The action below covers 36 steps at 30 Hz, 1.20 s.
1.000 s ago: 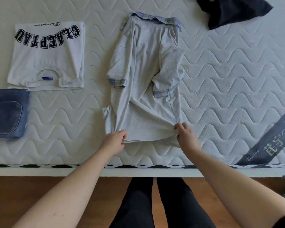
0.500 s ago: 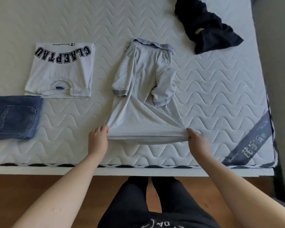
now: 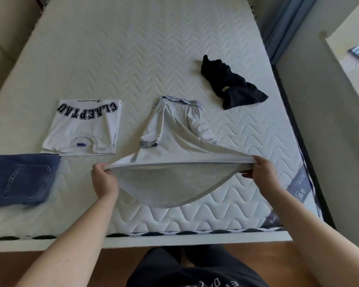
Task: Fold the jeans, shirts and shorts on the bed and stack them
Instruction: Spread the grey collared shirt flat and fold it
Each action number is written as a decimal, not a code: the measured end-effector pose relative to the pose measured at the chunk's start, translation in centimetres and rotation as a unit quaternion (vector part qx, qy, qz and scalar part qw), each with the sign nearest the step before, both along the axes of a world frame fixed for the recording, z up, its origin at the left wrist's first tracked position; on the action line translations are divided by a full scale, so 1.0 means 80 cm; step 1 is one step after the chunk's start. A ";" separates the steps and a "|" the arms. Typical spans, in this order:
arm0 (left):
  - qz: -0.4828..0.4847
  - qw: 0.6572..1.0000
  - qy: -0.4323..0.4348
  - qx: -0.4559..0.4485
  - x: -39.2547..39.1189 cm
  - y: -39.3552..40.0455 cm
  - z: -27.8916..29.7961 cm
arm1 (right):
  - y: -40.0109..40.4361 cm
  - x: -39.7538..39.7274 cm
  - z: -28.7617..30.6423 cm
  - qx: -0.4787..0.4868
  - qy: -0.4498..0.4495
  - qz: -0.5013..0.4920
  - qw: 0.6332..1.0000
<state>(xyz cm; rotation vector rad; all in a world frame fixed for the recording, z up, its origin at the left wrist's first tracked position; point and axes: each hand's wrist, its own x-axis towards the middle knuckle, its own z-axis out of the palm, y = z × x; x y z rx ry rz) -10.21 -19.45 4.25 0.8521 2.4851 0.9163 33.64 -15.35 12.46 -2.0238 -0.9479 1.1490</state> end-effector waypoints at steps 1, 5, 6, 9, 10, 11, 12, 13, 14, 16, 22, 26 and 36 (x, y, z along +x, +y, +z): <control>0.012 1.000 -0.019 -0.004 0.003 0.003 0.002 | 0.003 0.000 0.011 0.007 0.015 -0.001 1.000; 0.063 0.994 -0.087 -0.016 0.023 0.011 0.004 | 0.008 -0.005 0.041 0.019 0.070 -0.022 0.997; 0.083 0.990 -0.112 -0.009 0.029 0.013 0.005 | 0.008 -0.006 0.045 0.019 0.083 -0.026 0.996; 0.124 0.967 -0.218 0.035 0.039 0.020 0.008 | 0.010 -0.003 0.044 0.014 0.103 -0.030 0.994; 0.110 0.963 -0.243 0.030 0.041 0.020 0.006 | 0.011 0.000 0.041 0.014 0.101 -0.026 0.994; 0.083 0.963 -0.256 0.013 0.041 0.020 0.004 | 0.012 0.003 0.038 0.016 0.094 -0.021 0.995; 0.047 0.964 -0.263 -0.005 0.040 0.017 0.004 | 0.014 0.008 0.035 0.015 0.085 -0.014 0.996; -0.001 0.965 -0.260 -0.024 0.038 0.013 0.006 | 0.016 0.014 0.033 0.012 0.077 -0.007 0.997; -0.060 0.966 -0.248 -0.041 0.034 0.008 0.009 | 0.017 0.020 0.030 0.008 0.069 0.002 0.998; -0.171 0.960 -0.210 -0.074 0.021 -0.002 0.012 | 0.020 0.035 0.027 -0.003 0.044 0.027 0.999; -0.279 0.944 -0.095 -0.148 -0.030 -0.023 0.026 | 0.022 0.075 0.024 -0.057 -0.233 0.130 0.962; -0.223 0.964 0.035 -0.143 -0.056 -0.036 0.034 | 0.016 0.091 0.013 -0.033 -0.319 0.116 0.940; -0.060 0.992 -0.046 -0.102 -0.040 0.005 0.087 | 0.044 0.075 0.003 0.015 -0.097 0.005 0.995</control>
